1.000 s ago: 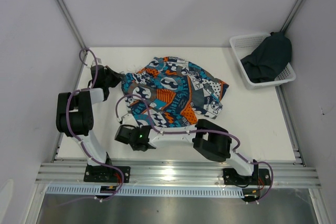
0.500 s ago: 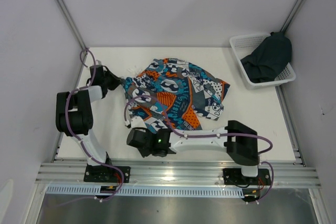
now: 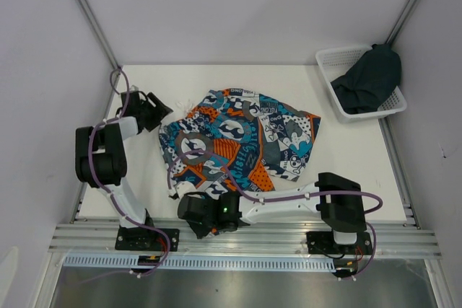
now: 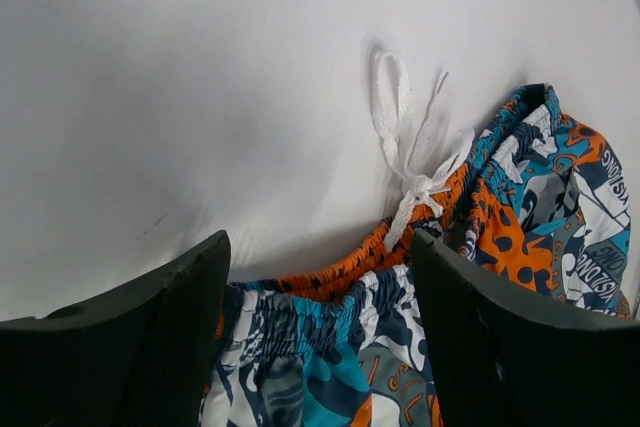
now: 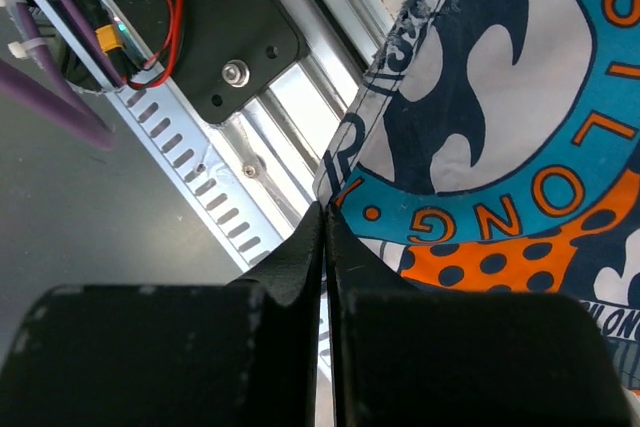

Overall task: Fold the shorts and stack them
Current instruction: Fold the shorts

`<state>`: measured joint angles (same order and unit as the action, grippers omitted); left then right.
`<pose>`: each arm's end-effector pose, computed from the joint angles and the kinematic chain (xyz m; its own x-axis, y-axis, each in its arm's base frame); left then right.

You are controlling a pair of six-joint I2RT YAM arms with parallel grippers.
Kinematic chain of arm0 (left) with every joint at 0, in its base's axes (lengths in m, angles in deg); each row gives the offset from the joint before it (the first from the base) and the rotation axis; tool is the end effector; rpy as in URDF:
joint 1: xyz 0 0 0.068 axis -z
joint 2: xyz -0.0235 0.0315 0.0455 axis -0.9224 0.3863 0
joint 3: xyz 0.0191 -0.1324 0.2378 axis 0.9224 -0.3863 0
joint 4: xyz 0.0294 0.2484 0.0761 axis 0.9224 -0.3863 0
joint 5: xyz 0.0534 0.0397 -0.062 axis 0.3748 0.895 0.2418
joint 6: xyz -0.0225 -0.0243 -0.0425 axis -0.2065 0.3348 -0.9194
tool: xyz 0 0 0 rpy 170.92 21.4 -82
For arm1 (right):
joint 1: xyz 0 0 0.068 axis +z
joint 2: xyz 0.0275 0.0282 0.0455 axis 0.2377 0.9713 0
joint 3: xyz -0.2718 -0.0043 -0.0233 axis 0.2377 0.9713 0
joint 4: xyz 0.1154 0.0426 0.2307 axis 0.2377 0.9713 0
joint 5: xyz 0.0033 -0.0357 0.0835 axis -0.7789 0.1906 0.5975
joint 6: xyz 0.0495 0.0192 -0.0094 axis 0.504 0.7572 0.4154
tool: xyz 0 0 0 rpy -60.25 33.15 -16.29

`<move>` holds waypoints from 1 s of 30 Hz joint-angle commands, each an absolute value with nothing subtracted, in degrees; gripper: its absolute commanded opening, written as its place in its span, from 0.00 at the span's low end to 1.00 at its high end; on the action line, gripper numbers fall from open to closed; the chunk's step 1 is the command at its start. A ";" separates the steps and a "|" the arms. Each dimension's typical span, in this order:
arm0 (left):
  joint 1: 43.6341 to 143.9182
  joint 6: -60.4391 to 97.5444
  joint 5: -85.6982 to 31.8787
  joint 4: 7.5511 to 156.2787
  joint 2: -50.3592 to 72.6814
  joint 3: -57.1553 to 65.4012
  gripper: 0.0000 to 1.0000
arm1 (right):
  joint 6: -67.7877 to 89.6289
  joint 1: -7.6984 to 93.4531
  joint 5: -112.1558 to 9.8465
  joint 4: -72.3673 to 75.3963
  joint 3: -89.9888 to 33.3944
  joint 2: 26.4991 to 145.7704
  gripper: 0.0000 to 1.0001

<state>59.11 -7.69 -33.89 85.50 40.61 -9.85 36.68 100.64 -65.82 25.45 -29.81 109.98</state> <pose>0.3788 0.0449 0.1608 -0.5491 -0.6765 -0.4907 -0.3510 0.7195 -0.5992 0.0260 0.3987 0.2211 -0.5676 -0.5967 -0.5673 -0.8086 0.5337 0.2476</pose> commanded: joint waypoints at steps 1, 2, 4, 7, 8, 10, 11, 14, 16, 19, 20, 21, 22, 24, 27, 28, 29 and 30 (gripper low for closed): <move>57.08 -5.99 -35.96 85.17 37.37 -11.25 0.75 | 36.80 100.59 -65.38 22.63 -28.95 110.35 0.00; 56.73 -6.08 -36.31 85.69 36.66 -12.05 0.75 | 36.89 100.50 -66.17 22.80 -28.78 110.35 0.00; 56.12 -5.55 -36.49 86.49 34.90 -14.51 0.75 | 37.15 99.97 -66.44 22.80 -28.69 110.35 0.00; 55.06 -4.76 -35.88 87.01 31.39 -18.47 0.75 | 38.12 98.31 -66.53 21.58 -27.46 110.26 0.00; 54.71 -4.85 -36.22 88.32 29.81 -21.43 0.75 | 38.29 97.78 -66.36 21.14 -27.02 110.26 0.00; 53.22 -5.37 -37.80 90.52 28.57 -23.65 0.75 | 38.30 96.73 -65.74 20.17 -26.14 110.35 0.00; 52.52 -5.46 -39.03 91.93 27.87 -25.75 0.75 | 38.21 96.55 -65.65 20.08 -25.97 110.35 0.00; 52.34 -4.85 -40.09 92.29 29.17 -25.34 0.74 | 37.59 96.37 -65.22 19.82 -26.14 110.43 0.00; 52.25 -4.59 -41.76 91.42 30.93 -23.59 0.72 | 37.42 96.46 -65.04 19.64 -26.31 110.35 0.00; 52.34 -4.58 -43.08 91.76 33.48 -22.08 0.68 | 37.42 96.63 -64.69 19.46 -26.49 110.35 0.00; 52.34 -4.58 -43.34 91.76 34.19 -21.91 0.67 | 37.33 96.72 -64.68 19.38 -26.58 110.26 0.00; 52.42 -4.67 -44.22 91.76 35.24 -21.12 0.65 | 37.33 96.72 -64.68 19.29 -26.58 110.26 0.00; 52.42 -4.76 -44.83 92.03 35.77 -21.03 0.63 | 37.24 96.72 -64.42 19.11 -26.67 110.17 0.00; 52.51 -4.76 -45.80 92.20 36.47 -20.67 0.58 | 37.07 96.81 -64.51 19.20 -26.75 110.17 0.00; 52.69 -4.67 -45.63 92.38 36.92 -20.76 0.48 | 36.80 96.98 -64.16 19.20 -27.11 110.08 0.00; 52.69 -4.76 -45.72 92.38 37.09 -20.59 0.42 | 36.54 97.16 -64.07 19.46 -27.28 109.91 0.00; 52.69 -4.50 -45.72 92.12 37.18 -20.24 0.29 | 36.28 97.33 -64.07 19.73 -27.80 109.82 0.00; 52.86 -4.32 -45.72 91.85 37.35 -20.06 0.22 | 35.58 97.77 -63.98 20.08 -28.16 109.65 0.00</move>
